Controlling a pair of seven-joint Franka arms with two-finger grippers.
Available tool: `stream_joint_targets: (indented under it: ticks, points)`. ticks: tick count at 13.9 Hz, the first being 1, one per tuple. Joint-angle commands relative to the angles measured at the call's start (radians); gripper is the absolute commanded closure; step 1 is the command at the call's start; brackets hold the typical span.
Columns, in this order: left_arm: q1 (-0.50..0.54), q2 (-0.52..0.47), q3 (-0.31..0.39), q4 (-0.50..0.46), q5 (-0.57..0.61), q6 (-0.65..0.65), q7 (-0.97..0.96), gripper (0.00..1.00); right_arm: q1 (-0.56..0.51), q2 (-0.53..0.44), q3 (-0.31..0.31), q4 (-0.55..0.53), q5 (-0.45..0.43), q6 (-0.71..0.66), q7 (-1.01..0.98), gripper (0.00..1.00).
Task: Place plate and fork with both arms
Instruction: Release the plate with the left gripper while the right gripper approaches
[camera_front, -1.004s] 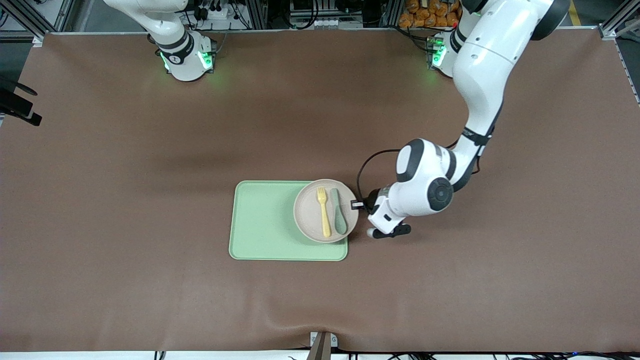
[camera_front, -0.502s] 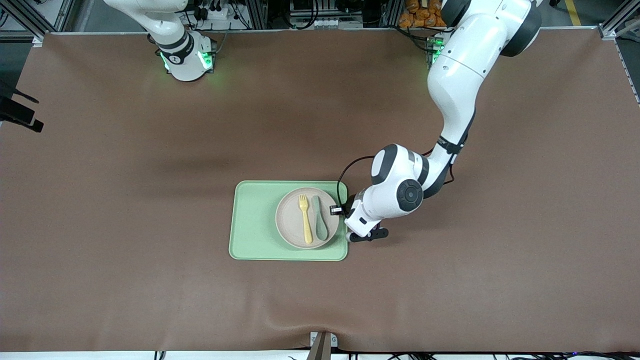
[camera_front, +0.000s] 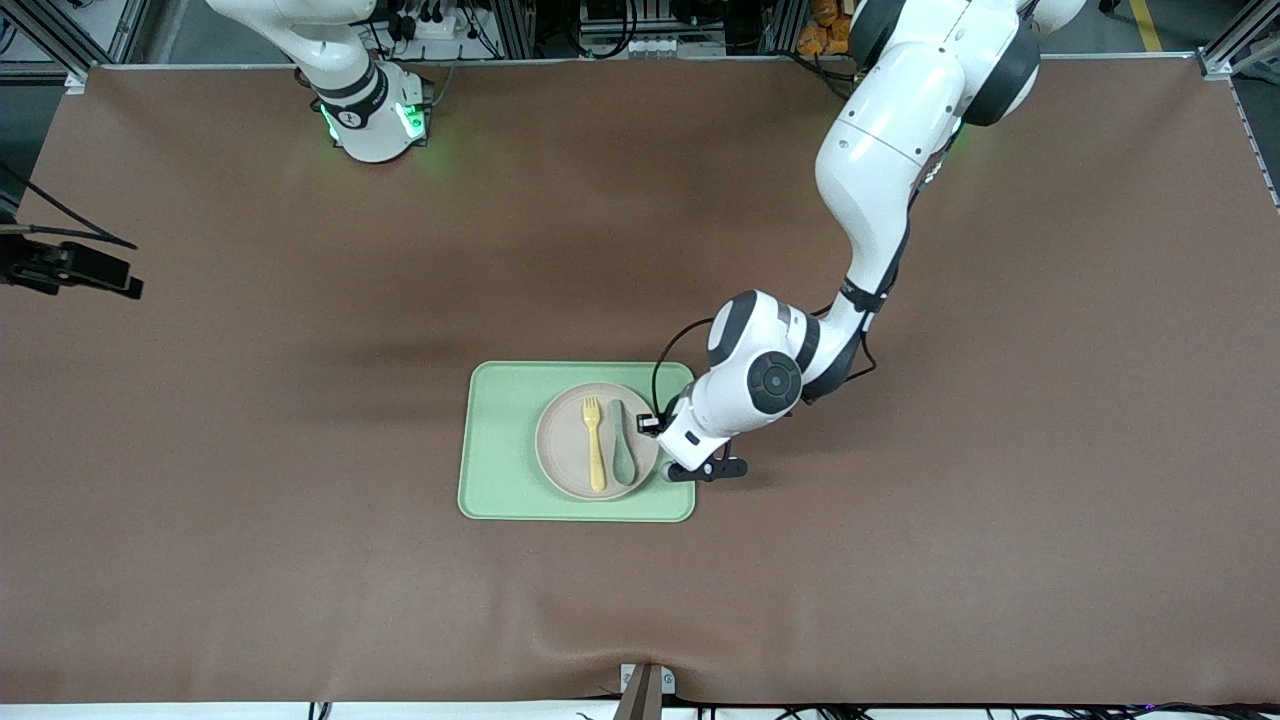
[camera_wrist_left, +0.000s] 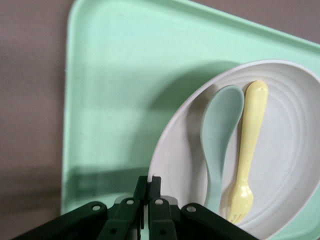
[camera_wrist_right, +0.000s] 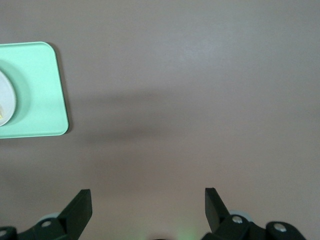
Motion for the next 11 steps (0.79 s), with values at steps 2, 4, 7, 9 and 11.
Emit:
stream_joint_targets:
  ticks: [2, 4, 7, 9, 11]
  points:
    - [-0.019, 0.016, 0.018, 0.030, -0.008, -0.009, 0.052, 1.00, 0.052, 0.042, -0.001, 0.021, -0.002, -0.008, 0.003, 0.00]
    - [-0.019, 0.014, 0.018, 0.027, -0.008, -0.009, 0.061, 0.68, 0.062, 0.049, 0.001, 0.019, 0.021, -0.006, 0.003, 0.00]
    - [-0.019, 0.011, 0.021, 0.022, -0.007, -0.009, 0.061, 0.00, 0.157, 0.103, 0.001, 0.021, 0.070, 0.011, 0.017, 0.00]
    - [-0.019, 0.005, 0.029, 0.022, -0.007, -0.011, 0.058, 0.00, 0.171, 0.196, 0.002, 0.016, 0.088, 0.104, 0.018, 0.00]
    - [-0.021, -0.010, 0.061, 0.022, -0.003, -0.048, 0.055, 0.00, 0.187, 0.288, 0.001, 0.019, 0.187, 0.136, 0.017, 0.00]
